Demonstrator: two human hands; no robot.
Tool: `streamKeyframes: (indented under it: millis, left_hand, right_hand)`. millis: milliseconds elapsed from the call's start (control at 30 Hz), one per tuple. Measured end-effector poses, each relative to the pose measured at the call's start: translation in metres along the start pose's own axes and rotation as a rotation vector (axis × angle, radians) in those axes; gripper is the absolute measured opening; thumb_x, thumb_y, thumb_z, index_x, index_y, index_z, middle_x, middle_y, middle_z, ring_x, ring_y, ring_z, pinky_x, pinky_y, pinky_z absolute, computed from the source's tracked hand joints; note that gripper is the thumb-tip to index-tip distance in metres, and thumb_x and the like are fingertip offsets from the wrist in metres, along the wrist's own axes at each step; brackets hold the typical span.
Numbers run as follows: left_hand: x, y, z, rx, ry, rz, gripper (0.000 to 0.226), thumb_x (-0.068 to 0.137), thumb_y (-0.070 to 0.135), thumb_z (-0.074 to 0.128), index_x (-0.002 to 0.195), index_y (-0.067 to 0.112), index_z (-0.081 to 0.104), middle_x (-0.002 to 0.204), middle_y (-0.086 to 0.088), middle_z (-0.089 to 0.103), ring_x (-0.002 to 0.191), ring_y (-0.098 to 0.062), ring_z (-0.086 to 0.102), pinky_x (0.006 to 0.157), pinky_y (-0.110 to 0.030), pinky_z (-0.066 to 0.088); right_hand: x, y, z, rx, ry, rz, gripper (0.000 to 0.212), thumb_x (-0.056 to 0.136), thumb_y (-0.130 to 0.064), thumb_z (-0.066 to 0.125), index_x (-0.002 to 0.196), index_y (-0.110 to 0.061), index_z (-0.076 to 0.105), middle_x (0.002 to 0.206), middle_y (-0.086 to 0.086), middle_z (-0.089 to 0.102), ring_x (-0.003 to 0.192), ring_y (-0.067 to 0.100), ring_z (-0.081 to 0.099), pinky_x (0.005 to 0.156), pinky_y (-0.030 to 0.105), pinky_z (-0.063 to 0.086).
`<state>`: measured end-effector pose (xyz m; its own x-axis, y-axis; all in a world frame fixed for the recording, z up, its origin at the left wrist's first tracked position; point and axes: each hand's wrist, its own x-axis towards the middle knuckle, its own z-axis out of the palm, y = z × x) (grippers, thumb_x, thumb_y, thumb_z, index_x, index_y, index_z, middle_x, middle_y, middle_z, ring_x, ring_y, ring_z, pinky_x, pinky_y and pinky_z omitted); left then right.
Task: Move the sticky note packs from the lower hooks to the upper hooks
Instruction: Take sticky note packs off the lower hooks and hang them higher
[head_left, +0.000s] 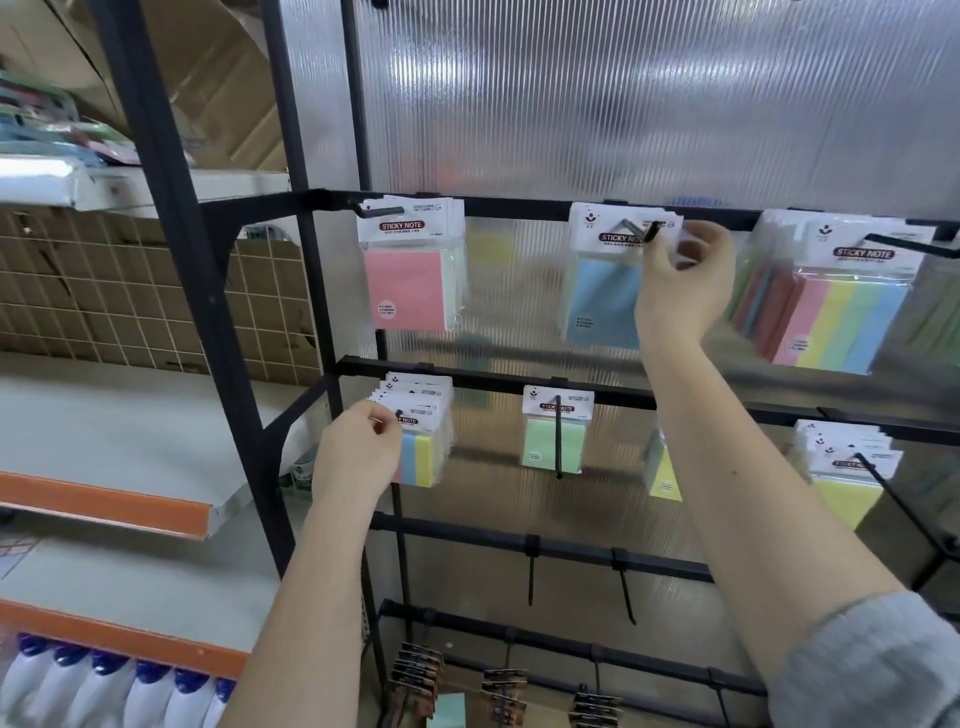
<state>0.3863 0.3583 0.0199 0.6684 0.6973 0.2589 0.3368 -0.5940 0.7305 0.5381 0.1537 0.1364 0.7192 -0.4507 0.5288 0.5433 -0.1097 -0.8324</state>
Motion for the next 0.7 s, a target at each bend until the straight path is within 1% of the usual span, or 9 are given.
streamKeyframes:
  millis: [67, 133, 233, 367, 433, 467, 533, 567, 700]
  left_hand:
    - [0.0, 0.0, -0.001, -0.002, 0.006, 0.004, 0.012, 0.094, 0.017, 0.05, 0.104, 0.016, 0.057, 0.107, -0.004, 0.063, 0.09, -0.013, 0.053, 0.054, -0.017, 0.038]
    - [0.0, 0.0, -0.002, -0.006, 0.007, -0.002, 0.013, 0.094, 0.016, 0.051, 0.105, 0.016, 0.058, 0.109, -0.005, 0.063, 0.092, -0.013, 0.054, 0.054, -0.017, 0.037]
    - [0.0, 0.001, -0.003, -0.003, 0.009, -0.025, 0.016, 0.094, 0.017, 0.05, 0.107, 0.016, 0.058, 0.111, -0.005, 0.063, 0.092, -0.014, 0.054, 0.051, -0.015, 0.034]
    - [0.0, 0.002, -0.003, 0.004, 0.021, -0.036, 0.017, 0.095, 0.017, 0.049, 0.108, 0.016, 0.059, 0.112, -0.004, 0.063, 0.089, -0.011, 0.052, 0.051, -0.014, 0.031]
    - [-0.001, 0.001, -0.003, 0.003, 0.026, -0.045, 0.016, 0.095, 0.018, 0.049, 0.108, 0.016, 0.059, 0.112, -0.004, 0.064, 0.088, -0.011, 0.052, 0.051, -0.013, 0.031]
    - [-0.002, 0.001, -0.002, 0.005, 0.027, -0.048, 0.016, 0.095, 0.018, 0.049, 0.108, 0.016, 0.058, 0.112, -0.004, 0.064, 0.087, -0.011, 0.052, 0.051, -0.013, 0.031]
    - [-0.003, -0.001, -0.003, 0.005, 0.027, -0.052, 0.014, 0.095, 0.019, 0.05, 0.107, 0.016, 0.057, 0.111, -0.005, 0.064, 0.087, -0.01, 0.053, 0.051, -0.013, 0.031]
    - [-0.003, -0.002, -0.003, 0.002, 0.028, -0.053, 0.015, 0.095, 0.019, 0.05, 0.107, 0.016, 0.058, 0.111, -0.005, 0.064, 0.087, -0.01, 0.053, 0.052, -0.013, 0.032]
    - [-0.004, -0.003, -0.006, -0.017, 0.031, -0.058, 0.018, 0.095, 0.018, 0.05, 0.11, 0.014, 0.059, 0.109, -0.005, 0.064, 0.091, -0.01, 0.053, 0.053, -0.013, 0.032]
  right_hand:
    - [-0.011, 0.006, -0.007, 0.027, 0.023, 0.032, 0.031, 0.086, -0.032, 0.065, 0.112, -0.017, 0.056, 0.104, -0.007, 0.057, 0.09, 0.005, 0.054, 0.076, 0.011, 0.039]
    - [-0.025, 0.012, -0.016, 0.047, 0.035, 0.062, 0.023, 0.087, -0.029, 0.064, 0.106, -0.017, 0.057, 0.1, -0.007, 0.058, 0.088, 0.005, 0.053, 0.078, 0.012, 0.04]
    - [-0.053, 0.024, -0.028, 0.064, -0.011, 0.106, 0.005, 0.09, -0.021, 0.061, 0.091, -0.017, 0.058, 0.082, -0.011, 0.057, 0.074, 0.002, 0.051, 0.069, 0.004, 0.039]
    - [-0.083, 0.054, -0.033, 0.019, -0.085, 0.196, 0.008, 0.093, -0.023, 0.058, 0.088, -0.016, 0.06, 0.078, -0.013, 0.057, 0.072, -0.001, 0.052, 0.064, 0.005, 0.04]
    - [-0.09, 0.075, -0.031, -0.057, -0.144, 0.28, 0.013, 0.094, -0.027, 0.055, 0.094, -0.016, 0.062, 0.082, -0.009, 0.06, 0.077, 0.006, 0.055, 0.064, 0.011, 0.04]
    - [-0.092, 0.085, -0.028, -0.112, -0.182, 0.318, 0.015, 0.095, -0.028, 0.054, 0.098, -0.015, 0.062, 0.087, -0.005, 0.062, 0.081, 0.01, 0.057, 0.067, 0.017, 0.043]
    - [-0.094, 0.103, -0.021, -0.199, -0.264, 0.36, 0.023, 0.097, -0.028, 0.051, 0.109, -0.013, 0.063, 0.098, 0.002, 0.067, 0.09, 0.02, 0.062, 0.078, 0.034, 0.053]
    - [-0.095, 0.11, -0.018, -0.226, -0.303, 0.373, 0.027, 0.097, -0.026, 0.049, 0.115, -0.011, 0.062, 0.106, 0.006, 0.067, 0.097, 0.024, 0.062, 0.086, 0.038, 0.053]
    - [-0.096, 0.126, -0.012, -0.321, -0.433, 0.433, 0.042, 0.1, -0.021, 0.044, 0.138, -0.003, 0.046, 0.134, 0.012, 0.055, 0.122, 0.028, 0.052, 0.1, 0.035, 0.041]
